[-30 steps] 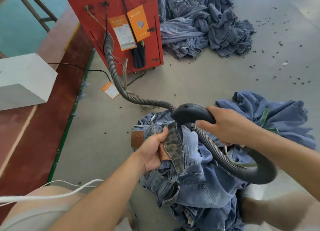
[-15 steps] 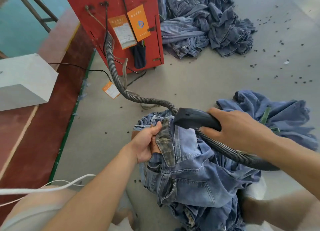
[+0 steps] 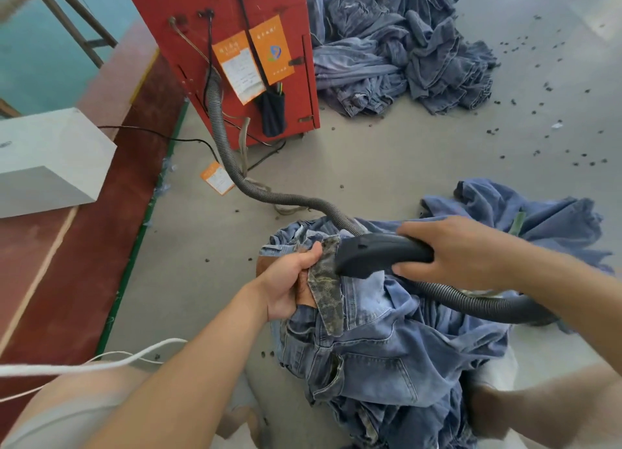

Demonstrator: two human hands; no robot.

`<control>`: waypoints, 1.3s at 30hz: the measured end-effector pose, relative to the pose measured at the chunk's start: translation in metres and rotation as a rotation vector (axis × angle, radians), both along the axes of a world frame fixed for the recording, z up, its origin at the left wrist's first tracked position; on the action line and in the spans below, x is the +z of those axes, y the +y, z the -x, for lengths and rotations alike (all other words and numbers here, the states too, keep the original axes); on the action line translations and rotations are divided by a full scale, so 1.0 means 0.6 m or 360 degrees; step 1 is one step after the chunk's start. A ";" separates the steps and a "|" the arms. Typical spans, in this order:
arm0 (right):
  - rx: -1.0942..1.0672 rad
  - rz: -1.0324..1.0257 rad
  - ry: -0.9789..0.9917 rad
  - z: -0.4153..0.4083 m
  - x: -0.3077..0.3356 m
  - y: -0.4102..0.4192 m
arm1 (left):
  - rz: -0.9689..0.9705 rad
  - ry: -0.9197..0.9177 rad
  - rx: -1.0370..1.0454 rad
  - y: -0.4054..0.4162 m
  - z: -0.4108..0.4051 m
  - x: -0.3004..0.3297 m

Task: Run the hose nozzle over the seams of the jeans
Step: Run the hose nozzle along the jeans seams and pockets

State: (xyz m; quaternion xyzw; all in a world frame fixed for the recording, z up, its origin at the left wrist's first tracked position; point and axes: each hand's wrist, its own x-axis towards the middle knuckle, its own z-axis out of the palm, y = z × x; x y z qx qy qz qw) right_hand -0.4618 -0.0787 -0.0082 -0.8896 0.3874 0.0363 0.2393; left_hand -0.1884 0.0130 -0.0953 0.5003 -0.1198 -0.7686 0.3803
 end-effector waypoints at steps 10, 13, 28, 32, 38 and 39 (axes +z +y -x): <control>-0.0246 0.0000 -0.0248 0.020 0.002 -0.021 | 0.0133 -0.0335 -0.0384 0.005 -0.026 0.006; -0.0072 -0.0084 -0.0271 0.034 0.004 -0.019 | 0.0109 -0.0225 -0.0267 0.010 -0.039 0.006; 0.0024 0.0101 -0.0371 0.012 0.009 0.007 | 0.0160 -0.0092 0.0162 0.015 -0.036 0.005; 0.0327 -0.0085 -0.0127 0.009 0.019 0.019 | 0.0186 -0.0066 0.0173 0.010 -0.028 0.007; -0.0064 0.0031 -0.0430 -0.027 0.010 0.007 | 0.0187 0.0011 0.0070 0.015 -0.017 0.003; -0.0061 -0.0015 -0.0416 -0.014 0.020 -0.005 | 0.0185 0.0021 0.0096 0.013 -0.020 0.002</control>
